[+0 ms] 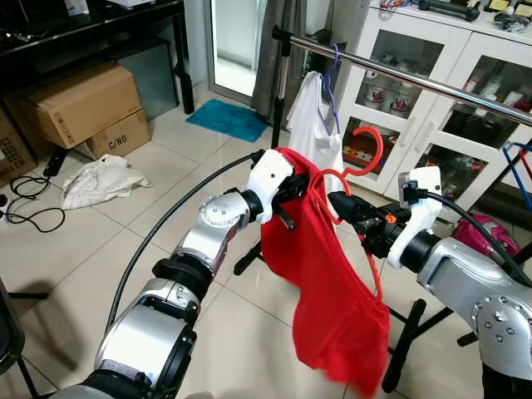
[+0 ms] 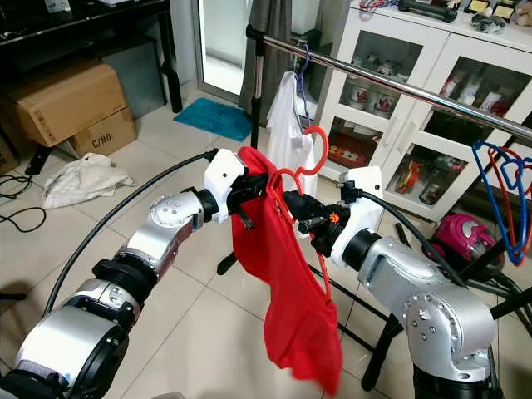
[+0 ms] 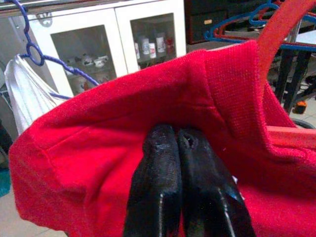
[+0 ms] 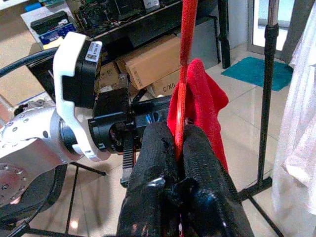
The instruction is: Hang hanger
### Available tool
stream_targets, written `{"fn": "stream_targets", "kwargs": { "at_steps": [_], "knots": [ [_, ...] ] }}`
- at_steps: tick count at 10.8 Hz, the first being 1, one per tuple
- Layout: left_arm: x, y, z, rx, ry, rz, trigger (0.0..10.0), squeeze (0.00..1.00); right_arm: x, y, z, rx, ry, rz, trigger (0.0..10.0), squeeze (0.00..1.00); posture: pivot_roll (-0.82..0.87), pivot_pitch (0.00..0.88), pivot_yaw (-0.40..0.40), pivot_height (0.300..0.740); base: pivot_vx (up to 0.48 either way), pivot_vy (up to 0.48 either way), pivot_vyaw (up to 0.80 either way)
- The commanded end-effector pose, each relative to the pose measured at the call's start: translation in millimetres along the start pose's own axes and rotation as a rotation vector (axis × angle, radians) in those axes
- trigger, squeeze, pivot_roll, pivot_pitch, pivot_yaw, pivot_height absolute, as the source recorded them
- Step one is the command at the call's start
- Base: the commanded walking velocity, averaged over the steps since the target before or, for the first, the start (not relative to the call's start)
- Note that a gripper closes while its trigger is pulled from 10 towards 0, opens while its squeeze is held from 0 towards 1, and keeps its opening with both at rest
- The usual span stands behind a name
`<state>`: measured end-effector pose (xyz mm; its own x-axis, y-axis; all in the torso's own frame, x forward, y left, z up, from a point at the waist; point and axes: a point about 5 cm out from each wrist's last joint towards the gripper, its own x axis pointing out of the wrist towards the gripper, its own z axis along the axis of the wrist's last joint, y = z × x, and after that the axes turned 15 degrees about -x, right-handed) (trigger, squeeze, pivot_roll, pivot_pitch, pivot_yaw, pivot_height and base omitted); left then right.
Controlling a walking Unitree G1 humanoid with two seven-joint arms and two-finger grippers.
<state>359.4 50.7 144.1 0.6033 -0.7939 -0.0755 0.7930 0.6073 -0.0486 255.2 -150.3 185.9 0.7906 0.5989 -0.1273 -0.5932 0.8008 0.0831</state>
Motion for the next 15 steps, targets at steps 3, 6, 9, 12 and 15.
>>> {"fn": "stream_targets", "kwargs": {
  "at_steps": [3, 6, 9, 12, 15],
  "knots": [
    [5.7, -2.3, 6.8, 0.025, -0.015, -0.011, 0.0, 0.00, -4.6, 0.3, 8.8, -0.019, -0.033, 0.003, 0.0, 0.00, -0.04, 0.000, -0.064, 0.740, 0.000, 0.000, 0.00],
    [-0.2, 1.0, 9.6, 0.025, -0.061, 0.035, 0.0, 0.00, -4.6, -3.7, 8.3, -0.011, -0.033, -0.025, 0.0, 0.00, -0.04, 0.000, -0.062, 0.740, 0.000, 0.000, 0.00],
    [-29.3, -8.9, 18.8, 0.028, -0.175, 0.033, 0.0, 0.00, -9.1, -23.0, 2.6, -0.007, 0.011, -0.155, 0.0, 0.00, -0.03, 0.000, -0.062, 0.740, 0.000, 0.000, 0.00],
    [-46.2, -25.3, 15.4, 0.034, -0.159, 0.036, 0.0, 0.00, -8.7, -31.7, 0.5, -0.018, 0.036, -0.196, 0.0, 0.00, -0.02, 0.000, -0.069, 0.740, 0.000, 0.000, 0.00],
    [-18.4, -52.5, 19.7, -0.142, -0.164, -0.058, 10.0, 1.00, -1.7, -28.4, 4.9, -0.059, 0.018, -0.151, 4.6, 0.00, -0.02, 0.000, -0.067, 0.740, 0.000, 0.000, 0.00]
  ]
}}
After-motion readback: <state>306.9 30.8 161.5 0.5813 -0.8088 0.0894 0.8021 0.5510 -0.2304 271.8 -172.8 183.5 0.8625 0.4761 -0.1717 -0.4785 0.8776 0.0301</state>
